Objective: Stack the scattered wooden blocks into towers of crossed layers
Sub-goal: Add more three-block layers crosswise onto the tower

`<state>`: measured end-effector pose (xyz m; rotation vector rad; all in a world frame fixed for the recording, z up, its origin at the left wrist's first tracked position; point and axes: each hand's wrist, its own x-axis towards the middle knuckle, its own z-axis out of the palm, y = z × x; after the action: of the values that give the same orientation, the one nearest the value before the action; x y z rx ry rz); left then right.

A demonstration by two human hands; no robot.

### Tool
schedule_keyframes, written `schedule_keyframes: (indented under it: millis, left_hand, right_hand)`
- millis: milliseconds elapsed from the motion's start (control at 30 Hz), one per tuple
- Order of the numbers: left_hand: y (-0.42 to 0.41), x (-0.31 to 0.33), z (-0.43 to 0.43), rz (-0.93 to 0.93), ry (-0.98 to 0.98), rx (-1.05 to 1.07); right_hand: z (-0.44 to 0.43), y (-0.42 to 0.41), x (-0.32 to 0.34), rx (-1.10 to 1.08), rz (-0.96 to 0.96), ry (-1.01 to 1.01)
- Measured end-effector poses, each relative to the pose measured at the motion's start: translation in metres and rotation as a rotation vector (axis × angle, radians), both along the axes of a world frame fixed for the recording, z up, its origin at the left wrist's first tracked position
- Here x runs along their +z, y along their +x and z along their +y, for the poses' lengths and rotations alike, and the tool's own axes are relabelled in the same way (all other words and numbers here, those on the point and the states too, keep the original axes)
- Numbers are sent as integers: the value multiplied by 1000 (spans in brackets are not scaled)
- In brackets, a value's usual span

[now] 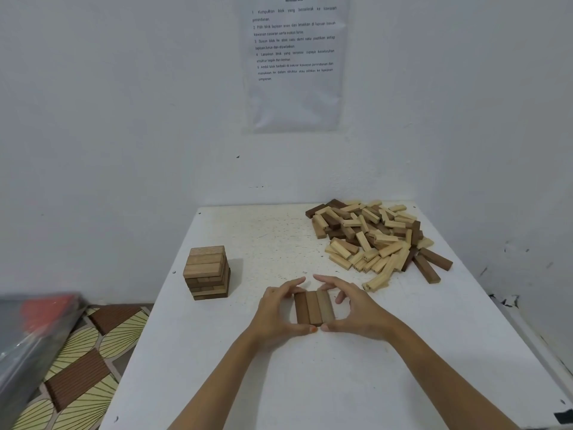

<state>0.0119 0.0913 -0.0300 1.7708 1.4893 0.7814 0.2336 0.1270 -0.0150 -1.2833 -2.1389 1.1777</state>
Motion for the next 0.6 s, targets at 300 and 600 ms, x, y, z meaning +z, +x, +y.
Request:
schedule_keyframes:
  millis: [300, 600]
  left_hand:
    - [-4, 0, 4, -7, -43, -25]
    - [-7, 1, 2, -23, -57, -36]
  right_hand:
    - [-1, 0, -4, 15, 22, 2]
    - [-5, -1, -5, 0, 46, 23]
